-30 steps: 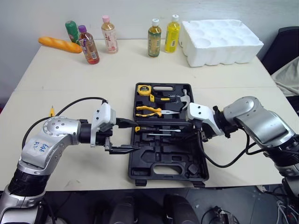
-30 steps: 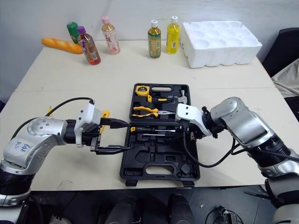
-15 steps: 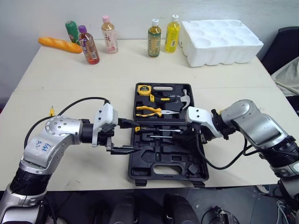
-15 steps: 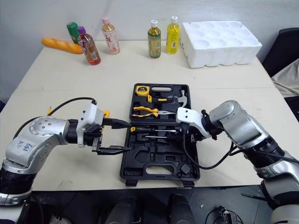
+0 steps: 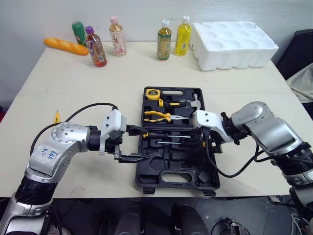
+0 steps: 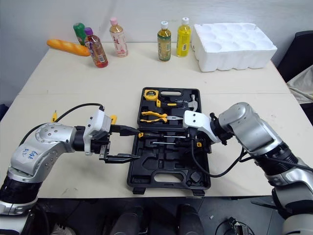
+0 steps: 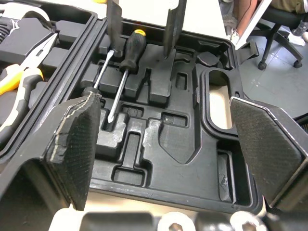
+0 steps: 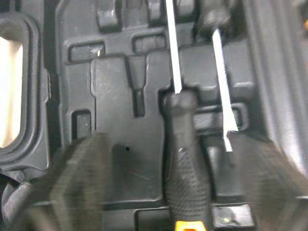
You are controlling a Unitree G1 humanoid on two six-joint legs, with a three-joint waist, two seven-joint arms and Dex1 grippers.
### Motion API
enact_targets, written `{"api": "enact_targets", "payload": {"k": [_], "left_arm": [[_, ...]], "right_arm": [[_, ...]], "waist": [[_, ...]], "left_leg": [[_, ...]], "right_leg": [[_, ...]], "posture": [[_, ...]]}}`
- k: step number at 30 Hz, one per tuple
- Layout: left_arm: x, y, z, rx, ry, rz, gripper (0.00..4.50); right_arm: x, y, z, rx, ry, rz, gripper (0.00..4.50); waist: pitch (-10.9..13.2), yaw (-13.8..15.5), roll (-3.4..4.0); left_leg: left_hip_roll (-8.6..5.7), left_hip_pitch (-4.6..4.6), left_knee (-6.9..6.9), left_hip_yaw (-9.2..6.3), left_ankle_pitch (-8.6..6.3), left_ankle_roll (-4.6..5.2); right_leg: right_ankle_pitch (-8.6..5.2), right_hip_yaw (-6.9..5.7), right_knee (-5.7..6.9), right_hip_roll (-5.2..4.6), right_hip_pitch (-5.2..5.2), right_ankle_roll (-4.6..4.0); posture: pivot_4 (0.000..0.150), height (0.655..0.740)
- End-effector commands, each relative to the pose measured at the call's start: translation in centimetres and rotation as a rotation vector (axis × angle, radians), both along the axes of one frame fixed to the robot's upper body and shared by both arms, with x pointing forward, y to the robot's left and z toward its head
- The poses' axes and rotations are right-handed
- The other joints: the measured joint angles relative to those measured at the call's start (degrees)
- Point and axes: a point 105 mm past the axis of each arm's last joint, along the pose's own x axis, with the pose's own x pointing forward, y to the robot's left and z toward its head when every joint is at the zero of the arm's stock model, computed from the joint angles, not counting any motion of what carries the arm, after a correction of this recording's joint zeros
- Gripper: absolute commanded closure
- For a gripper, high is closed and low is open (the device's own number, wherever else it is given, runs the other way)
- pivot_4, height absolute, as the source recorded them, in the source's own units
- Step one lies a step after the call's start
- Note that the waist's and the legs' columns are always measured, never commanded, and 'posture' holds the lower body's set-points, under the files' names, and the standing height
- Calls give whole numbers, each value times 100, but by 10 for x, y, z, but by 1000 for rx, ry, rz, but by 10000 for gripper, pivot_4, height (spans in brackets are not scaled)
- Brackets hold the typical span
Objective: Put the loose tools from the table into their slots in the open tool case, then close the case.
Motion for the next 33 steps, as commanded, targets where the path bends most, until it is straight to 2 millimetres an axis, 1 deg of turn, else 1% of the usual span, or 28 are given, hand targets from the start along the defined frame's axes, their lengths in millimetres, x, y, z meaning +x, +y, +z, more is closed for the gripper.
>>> {"api": "enact_targets", "payload": {"k": [1,4,6,8,9,10,11,13,14,17,21,25,29,33], "left_arm": [[0,-1,8,-24,-42,1,0],[-1,-2,7,-28,-39,-5,0],[-1,-2,7,-27,-37,-9,0],[-1,-3,7,-27,-36,-12,0],[0,-3,7,-27,-35,-12,0],[0,-3,8,-26,-36,-14,0],[0,-3,8,-25,-37,-17,0],[0,-3,9,-23,-40,-21,0],[0,-4,9,-22,-41,-23,0],[0,-4,9,-21,-42,-28,0],[0,-5,9,-16,-44,-35,0],[0,-4,9,-15,-43,-36,0],[0,-4,9,-11,-41,-37,0],[2,-6,10,-7,-46,-41,0]], "right_arm": [[0,11,18,181,-74,-7,2944],[7,16,17,315,-135,-30,2944],[11,18,14,399,-175,-46,7963],[12,18,10,446,-251,-10,15311],[12,18,7,457,-270,6,21756],[12,17,1,468,-247,-4,26103],[9,16,-5,482,-210,-7,32795],[6,15,-10,521,-143,-18,41271],[5,15,-11,534,-126,-22,44555],[3,14,-16,530,-85,-33,44555],[0,10,-30,473,-30,-48,44555],[5,1,-44,393,-24,-76,44555],[11,-3,-54,331,-26,-114,44555],[3,-7,-70,258,53,-106,44555]], "waist": [[-1,3,-1],[-1,2,-2],[-1,2,-2],[-1,2,-2],[-1,6,-1],[-1,5,-1],[-1,3,-1],[-1,4,-1],[-1,2,-1],[-1,1,-1],[-1,-1,-1],[-1,-1,-1],[-1,0,-2],[-2,-1,-3]], "left_leg": [[0,0,0,-1,0,0],[0,1,2,0,0,0],[-1,1,2,0,0,0],[-2,1,3,3,1,0],[-2,1,3,3,1,0],[-3,1,3,3,1,1],[-3,1,4,3,1,1],[-2,2,4,2,1,1],[-1,2,4,1,1,1],[-1,3,5,1,1,1],[1,4,4,1,1,1],[0,4,5,2,1,1],[0,5,6,2,1,1],[0,12,7,2,1,1]], "right_leg": [[0,-1,0,0,1,0],[0,-1,2,0,3,0],[0,-1,2,1,4,0],[0,-1,4,2,3,1],[0,-1,4,4,3,1],[0,-2,4,4,3,1],[1,-1,4,5,4,1],[1,0,4,4,4,1],[1,-1,4,5,6,1],[1,0,5,5,5,1],[1,0,6,5,5,1],[1,1,6,5,5,1],[1,1,6,4,7,1],[1,1,7,4,13,1]], "posture": [[1500,7384],[1500,7384],[1500,7384],[1500,7384],[1500,7384],[1500,7384],[1500,7384],[1500,7384],[1500,7384],[1500,7384],[1500,7384],[1500,7384],[1500,7384],[1500,7384]]}}
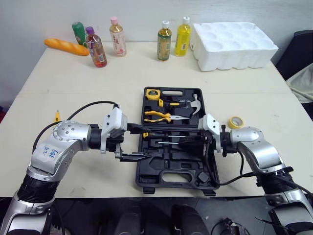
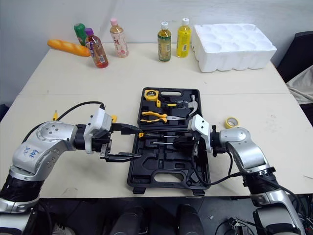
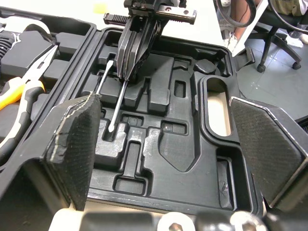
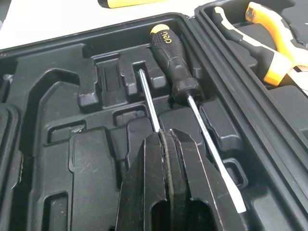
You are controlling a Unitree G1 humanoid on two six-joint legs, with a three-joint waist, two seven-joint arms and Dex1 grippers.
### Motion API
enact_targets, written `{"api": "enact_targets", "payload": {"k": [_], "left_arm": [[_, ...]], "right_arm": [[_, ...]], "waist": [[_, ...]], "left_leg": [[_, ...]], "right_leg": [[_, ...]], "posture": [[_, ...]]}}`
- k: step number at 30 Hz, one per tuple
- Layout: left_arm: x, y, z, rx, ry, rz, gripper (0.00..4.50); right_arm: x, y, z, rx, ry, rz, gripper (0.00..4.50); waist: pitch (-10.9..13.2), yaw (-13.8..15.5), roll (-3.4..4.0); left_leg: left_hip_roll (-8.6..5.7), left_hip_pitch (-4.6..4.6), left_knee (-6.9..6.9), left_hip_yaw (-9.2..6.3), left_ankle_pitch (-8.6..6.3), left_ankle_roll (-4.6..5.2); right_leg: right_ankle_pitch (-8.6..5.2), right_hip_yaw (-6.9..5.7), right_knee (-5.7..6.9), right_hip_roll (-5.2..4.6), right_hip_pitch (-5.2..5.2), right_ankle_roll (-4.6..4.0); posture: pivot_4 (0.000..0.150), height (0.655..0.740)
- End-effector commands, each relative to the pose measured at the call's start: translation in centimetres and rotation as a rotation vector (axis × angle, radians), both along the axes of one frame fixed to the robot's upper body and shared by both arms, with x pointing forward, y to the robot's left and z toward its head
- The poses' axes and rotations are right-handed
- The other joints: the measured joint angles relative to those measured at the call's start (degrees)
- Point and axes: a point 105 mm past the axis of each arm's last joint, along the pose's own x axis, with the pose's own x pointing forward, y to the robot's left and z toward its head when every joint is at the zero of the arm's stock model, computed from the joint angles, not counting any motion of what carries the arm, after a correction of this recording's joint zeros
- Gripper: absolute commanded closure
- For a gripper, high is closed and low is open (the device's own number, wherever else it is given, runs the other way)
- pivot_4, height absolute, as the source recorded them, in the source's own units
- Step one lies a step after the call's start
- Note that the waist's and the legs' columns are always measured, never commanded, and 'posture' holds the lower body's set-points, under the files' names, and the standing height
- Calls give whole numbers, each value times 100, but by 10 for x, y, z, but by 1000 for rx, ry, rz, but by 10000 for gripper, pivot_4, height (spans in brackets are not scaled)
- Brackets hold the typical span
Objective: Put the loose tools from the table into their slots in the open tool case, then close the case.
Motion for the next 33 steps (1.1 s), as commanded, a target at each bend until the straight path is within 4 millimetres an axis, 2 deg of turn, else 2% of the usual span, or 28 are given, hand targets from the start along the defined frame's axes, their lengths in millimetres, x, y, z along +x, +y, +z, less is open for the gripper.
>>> {"api": "enact_targets", "payload": {"k": [1,7,12,20,22,24,26,28,31,32,33], "left_arm": [[1,-3,6,3,-34,-17,0],[6,-2,5,19,-46,-13,0],[6,-5,4,17,-46,-20,0],[7,-6,4,13,-45,-27,0],[7,-5,3,10,-42,-24,0],[7,-1,6,-31,-30,13,0],[10,14,16,-122,-1,115,0],[9,31,19,-166,24,200,0],[0,53,14,-195,72,306,0],[-3,61,13,-203,85,343,0],[-8,78,7,-218,104,434,0]], "right_arm": [[-7,-10,-26,-107,98,-1,44555],[-2,-15,-41,-169,156,-63,44555],[-7,-18,-55,-212,193,-89,44555],[-10,-12,-46,-175,173,-83,44555],[-10,-7,-36,-137,132,-63,44555],[-11,1,-12,-53,76,-43,44555],[-7,0,21,29,-3,-72,44555],[-5,-10,43,83,-34,-124,44555],[-14,-27,60,136,-16,-172,35394],[-17,-33,64,148,-10,-186,30697],[-22,-47,69,159,-1,-221,25960]], "waist": [[-1,5,-1],[-17,10,-27],[-26,11,-40],[-27,7,-42],[-26,8,-42],[-26,14,-41],[-20,-1,-33],[-12,-34,-22],[-4,-26,-8],[-3,-15,-7],[-3,-13,-7]], "left_leg": [[0,2,0,0,0,0],[0,7,0,-2,0,0],[0,21,1,-4,-1,0],[5,95,-14,-16,-24,-4],[6,95,-14,-16,-28,-5],[6,93,-15,-16,-28,-5],[6,90,-16,-13,-29,-3],[7,76,-15,-13,-29,-1],[14,75,-19,-13,-30,-5],[14,76,-24,-14,-31,-6],[15,76,-24,-15,-32,-7]], "right_leg": [[0,0,0,0,2,0],[0,-1,-1,-1,8,0],[0,-1,-2,-3,22,0],[-2,-3,-38,-7,102,-3],[-2,-2,-38,-7,101,-3],[-2,-3,-38,-7,100,-3],[-2,-1,-38,-7,96,-3],[-2,1,-35,-8,83,-3],[-2,-3,-37,-5,79,-4],[-2,-4,-40,-5,80,-4],[-3,-4,-41,-5,80,-6]], "posture": [[1500,7384],[1500,7384],[1500,7384],[1500,7384],[1500,7384],[1500,7384],[1500,7384],[1500,7384],[1500,7384],[1500,7384],[1500,7384]]}}
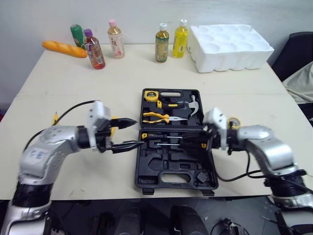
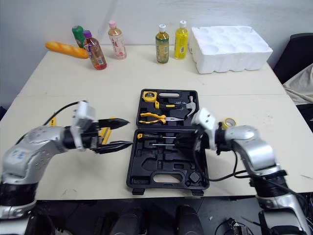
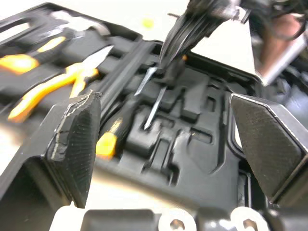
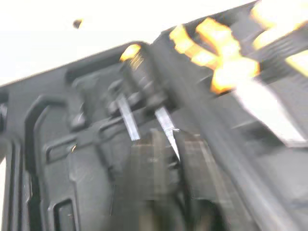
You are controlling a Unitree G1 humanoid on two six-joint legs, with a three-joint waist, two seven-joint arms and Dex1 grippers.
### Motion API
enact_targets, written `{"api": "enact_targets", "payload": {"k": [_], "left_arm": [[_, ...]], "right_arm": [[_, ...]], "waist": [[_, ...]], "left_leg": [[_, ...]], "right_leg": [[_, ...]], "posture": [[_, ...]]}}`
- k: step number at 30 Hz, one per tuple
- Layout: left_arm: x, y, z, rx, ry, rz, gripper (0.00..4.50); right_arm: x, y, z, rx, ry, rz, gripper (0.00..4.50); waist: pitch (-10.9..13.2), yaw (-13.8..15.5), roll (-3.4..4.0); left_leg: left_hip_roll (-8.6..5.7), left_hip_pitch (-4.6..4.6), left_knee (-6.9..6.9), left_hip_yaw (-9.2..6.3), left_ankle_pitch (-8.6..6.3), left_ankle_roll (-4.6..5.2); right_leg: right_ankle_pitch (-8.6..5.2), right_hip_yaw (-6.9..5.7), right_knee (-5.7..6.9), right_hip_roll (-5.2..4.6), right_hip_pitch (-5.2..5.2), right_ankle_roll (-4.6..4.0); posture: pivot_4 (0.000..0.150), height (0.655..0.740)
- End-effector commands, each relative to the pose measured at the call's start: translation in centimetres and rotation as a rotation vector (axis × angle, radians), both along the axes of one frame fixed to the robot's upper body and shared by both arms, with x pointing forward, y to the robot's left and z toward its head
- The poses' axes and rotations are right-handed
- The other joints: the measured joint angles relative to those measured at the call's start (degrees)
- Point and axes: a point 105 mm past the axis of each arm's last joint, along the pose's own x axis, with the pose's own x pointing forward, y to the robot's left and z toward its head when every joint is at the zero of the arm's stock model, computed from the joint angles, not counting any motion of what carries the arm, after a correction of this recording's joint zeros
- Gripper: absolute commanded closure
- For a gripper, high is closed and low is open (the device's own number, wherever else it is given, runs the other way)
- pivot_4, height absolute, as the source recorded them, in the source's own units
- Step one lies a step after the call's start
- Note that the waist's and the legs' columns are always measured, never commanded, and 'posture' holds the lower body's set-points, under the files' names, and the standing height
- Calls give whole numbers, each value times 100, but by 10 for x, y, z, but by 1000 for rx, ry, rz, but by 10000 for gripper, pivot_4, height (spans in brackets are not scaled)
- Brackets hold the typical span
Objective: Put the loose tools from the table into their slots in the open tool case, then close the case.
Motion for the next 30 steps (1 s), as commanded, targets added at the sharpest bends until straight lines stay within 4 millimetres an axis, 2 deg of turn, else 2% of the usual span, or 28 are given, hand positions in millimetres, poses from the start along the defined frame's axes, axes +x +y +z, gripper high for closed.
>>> {"api": "enact_targets", "payload": {"k": [1,2,5,8,12,13,14,16,18,21,27,30], "left_arm": [[-16,42,1,-38,13,217,0],[-23,67,-7,-38,40,337,0],[-51,124,-26,-21,98,597,0],[-85,183,-39,-11,140,840,0],[-108,228,-43,-4,140,1025,0],[-113,238,-45,6,140,1066,0],[-115,244,-46,17,141,1088,0],[-118,249,-48,29,144,1104,0],[-118,250,-49,45,154,1110,0],[-111,241,-50,57,151,1079,0],[-93,220,-44,27,119,1037,0],[-75,213,-33,-2,80,1096,0]], "right_arm": [[-17,-34,23,64,-2,-72,20750],[-19,-55,24,54,5,-140,16665],[-28,-105,21,-1,16,-295,747],[-40,-153,21,-49,24,-445,311],[-48,-195,21,-63,28,-599,311],[-51,-205,21,-57,35,-638,311],[-53,-213,20,-57,37,-664,311],[-55,-225,19,-59,35,-704,311],[-55,-232,18,-56,30,-730,311],[-52,-234,17,-48,22,-732,311],[-44,-225,19,-49,-1,-691,311],[-35,-198,30,-41,-34,-605,311]], "waist": [[0,6,1],[0,8,1],[2,14,3],[2,16,3],[4,28,12],[3,36,16],[4,40,20],[5,23,22],[5,3,22],[5,-14,25],[7,-30,31],[11,-27,39]], "left_leg": [[0,-1,0,-1,-1,1],[0,-1,-1,0,-3,4],[0,-1,-4,2,-22,14],[0,0,-4,5,-36,20],[3,8,-4,4,-77,25],[3,9,-4,4,-77,26],[3,9,-5,4,-77,26],[2,8,-16,8,-78,26],[2,9,-31,12,-79,23],[2,15,-57,15,-78,14],[5,15,-81,21,-43,-40],[4,15,-77,21,-40,-36]], "right_leg": [[0,0,-5,0,3,0],[0,1,-8,-1,4,0],[0,3,-53,-3,10,0],[-1,4,-68,-5,14,-1],[-2,7,-67,-9,12,-5],[-11,8,-67,-10,10,-24],[-40,8,-67,-12,10,-77],[-51,13,-67,-15,4,-97],[-38,14,-68,-15,0,-73],[-17,13,-72,-15,-8,-35],[-18,13,-64,-11,-25,-38],[-18,14,-56,-11,-25,-37]], "posture": [[1500,7384],[1500,7384],[1500,7384],[1500,7384],[1500,7384],[1500,7384],[1500,7384],[1500,7384],[1500,7384],[1500,7384],[1500,7384],[1500,7384]]}}
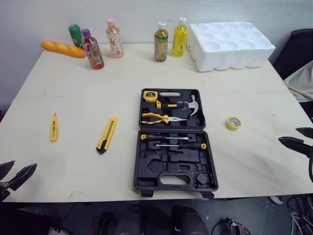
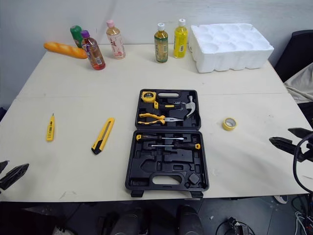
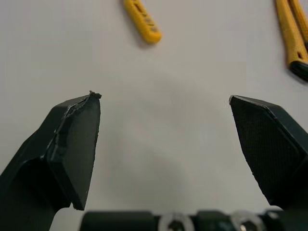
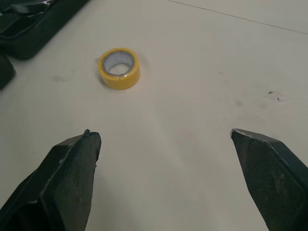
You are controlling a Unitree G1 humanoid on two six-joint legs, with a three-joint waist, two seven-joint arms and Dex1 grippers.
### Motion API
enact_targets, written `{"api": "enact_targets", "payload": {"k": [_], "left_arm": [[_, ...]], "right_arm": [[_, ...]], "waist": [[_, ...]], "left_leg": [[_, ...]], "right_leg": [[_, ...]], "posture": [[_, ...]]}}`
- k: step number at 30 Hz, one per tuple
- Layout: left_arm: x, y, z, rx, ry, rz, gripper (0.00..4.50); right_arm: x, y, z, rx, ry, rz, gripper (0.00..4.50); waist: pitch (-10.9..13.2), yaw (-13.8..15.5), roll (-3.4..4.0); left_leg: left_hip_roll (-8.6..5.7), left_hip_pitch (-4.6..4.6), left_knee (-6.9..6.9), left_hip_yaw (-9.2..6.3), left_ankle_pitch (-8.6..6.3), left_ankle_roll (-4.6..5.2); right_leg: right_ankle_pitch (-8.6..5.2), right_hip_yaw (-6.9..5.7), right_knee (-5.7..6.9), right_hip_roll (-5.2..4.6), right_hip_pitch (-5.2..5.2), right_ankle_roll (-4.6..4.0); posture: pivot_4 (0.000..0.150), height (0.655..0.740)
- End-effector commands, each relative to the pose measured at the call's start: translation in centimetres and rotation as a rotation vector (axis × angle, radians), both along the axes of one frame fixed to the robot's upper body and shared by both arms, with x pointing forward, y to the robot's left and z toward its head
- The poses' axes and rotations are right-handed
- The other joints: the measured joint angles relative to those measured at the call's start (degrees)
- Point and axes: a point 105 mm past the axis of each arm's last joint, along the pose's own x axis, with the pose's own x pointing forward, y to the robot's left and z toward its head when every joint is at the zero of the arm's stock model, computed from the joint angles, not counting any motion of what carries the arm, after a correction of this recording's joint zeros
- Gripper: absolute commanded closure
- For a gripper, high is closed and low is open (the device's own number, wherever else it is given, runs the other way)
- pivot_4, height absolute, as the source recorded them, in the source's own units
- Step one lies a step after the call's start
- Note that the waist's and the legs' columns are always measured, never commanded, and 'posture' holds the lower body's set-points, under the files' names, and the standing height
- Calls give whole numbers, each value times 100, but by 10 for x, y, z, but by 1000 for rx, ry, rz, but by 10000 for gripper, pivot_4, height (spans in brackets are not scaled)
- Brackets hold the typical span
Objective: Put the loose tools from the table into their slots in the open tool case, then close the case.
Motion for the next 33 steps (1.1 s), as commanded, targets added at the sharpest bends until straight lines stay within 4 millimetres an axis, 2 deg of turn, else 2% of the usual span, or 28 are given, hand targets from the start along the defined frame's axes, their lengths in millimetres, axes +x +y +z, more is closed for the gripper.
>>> {"api": "enact_targets", "payload": {"k": [1,4,5,6,8,12,14,17,21,26,32,33], "left_arm": [[20,-7,16,33,-42,83,0],[36,-14,15,56,-6,145,0],[43,-18,15,42,11,173,0],[48,-21,14,33,24,193,0],[54,-19,10,12,67,255,0],[77,-21,11,31,146,271,0],[91,-19,13,51,171,284,0],[104,-15,17,69,191,287,0],[129,-14,11,98,242,288,0],[148,-19,6,102,270,267,0],[152,-20,-5,94,330,280,0],[154,-22,-5,86,332,278,2589]], "right_arm": [[10,39,26,-34,-79,142,311],[13,89,37,-34,-113,309,311],[13,115,42,-46,-132,397,311],[12,132,46,-55,-143,455,311],[10,158,50,-61,-158,542,311],[7,231,65,-74,-218,778,311],[10,254,70,-64,-229,839,311],[10,272,75,-35,-228,899,311],[21,304,75,-37,-268,937,311],[18,320,77,28,-285,954,311],[12,327,74,44,-277,992,311],[13,327,74,41,-277,993,92]], "waist": [[2,3,3],[2,24,3],[2,27,3],[2,28,3],[4,44,-1],[10,40,-12],[12,39,-36],[5,59,-55],[3,40,-58],[1,41,-66],[1,40,-66],[1,39,-66]], "left_leg": [[0,0,3,0,1,2],[1,7,2,-4,6,10],[2,8,0,-4,8,7],[2,10,0,-4,11,1],[2,4,2,-4,23,-19],[-1,-3,6,-1,40,4],[-1,-7,12,-1,44,-2],[-3,-29,11,-3,54,-5],[-9,-74,33,-3,58,6],[-9,-98,60,-5,57,11],[-7,-99,80,-6,58,13],[-8,-97,80,-6,60,15]], "right_leg": [[1,1,4,0,0,2],[2,1,22,2,0,4],[2,1,29,3,0,4],[2,1,32,5,-1,3],[1,1,39,7,-9,3],[2,1,39,10,-14,3],[2,1,52,11,-24,3],[1,1,65,11,-52,2],[2,-8,87,10,-81,3],[3,-23,100,11,-91,6],[5,-34,106,11,-84,9],[6,-33,109,11,-83,10]], "posture": [[1500,7384],[1500,7384],[1500,7384],[1500,7384],[1500,7384],[1500,7384],[1500,7384],[1500,7384],[1500,7384],[1500,7384],[1500,7384],[1500,7384]]}}
